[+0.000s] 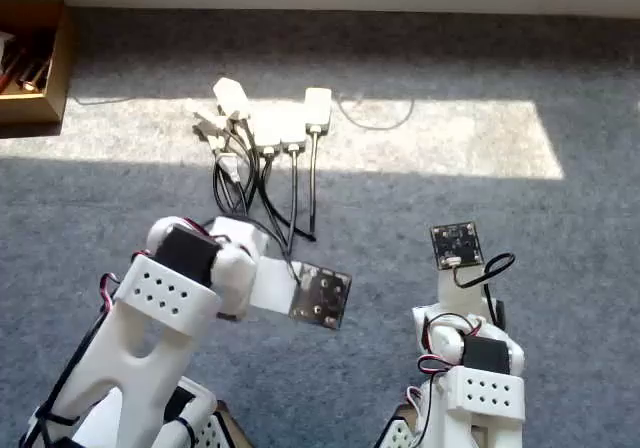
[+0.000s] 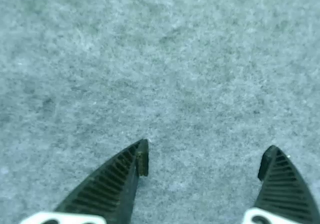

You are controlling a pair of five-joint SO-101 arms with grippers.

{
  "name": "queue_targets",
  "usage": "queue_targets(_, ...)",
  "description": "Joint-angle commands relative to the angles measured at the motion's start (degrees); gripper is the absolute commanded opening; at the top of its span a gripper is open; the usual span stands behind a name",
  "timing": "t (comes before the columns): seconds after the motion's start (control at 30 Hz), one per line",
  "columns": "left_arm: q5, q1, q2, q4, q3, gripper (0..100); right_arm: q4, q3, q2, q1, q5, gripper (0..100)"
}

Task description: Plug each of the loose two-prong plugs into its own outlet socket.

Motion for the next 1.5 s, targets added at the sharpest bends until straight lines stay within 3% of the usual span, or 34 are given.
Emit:
queue_targets(0.0, -6.07, 5.67, -0.22, -2.81, 11.74, 1, -1.10, -0.31, -0.48, -0.40, -0.18, 34.3)
queue_targets(0.1, -3.43, 10.33, -0.04, -17.14, 22.99, 1, -1.10, -0.31, -0.48, -0.40, -0.18, 34.3)
queue_targets(0.27, 9.67, 17.89, 0.04, -37.71, 32.31, 1, -1.10, -0.31, -0.48, -0.40, -0.18, 34.3)
queue_targets(0.5, 33.58, 15.60, 0.04, -50.73, 32.92, 1, -1.01, -0.31, -0.48, -0.40, -0.18, 34.3)
queue_targets(0.6, 38.68, 14.29, 0.04, -52.66, 33.27, 6, -0.84, -0.31, -0.48, -0.40, -0.18, 34.3)
queue_targets(0.8, 37.01, 9.71, -0.04, -48.00, 33.19, 20, -0.84, -0.22, -0.48, -0.40, -0.18, 34.3)
queue_targets(1.0, 25.49, 5.93, -0.40, -42.29, 33.01, 20, -0.84, -0.22, -0.48, -0.40, -0.18, 34.3)
queue_targets(1.47, 24.62, 6.20, -0.48, -41.67, 30.64, 20, -0.84, -0.22, -0.48, -0.48, -0.09, 34.3)
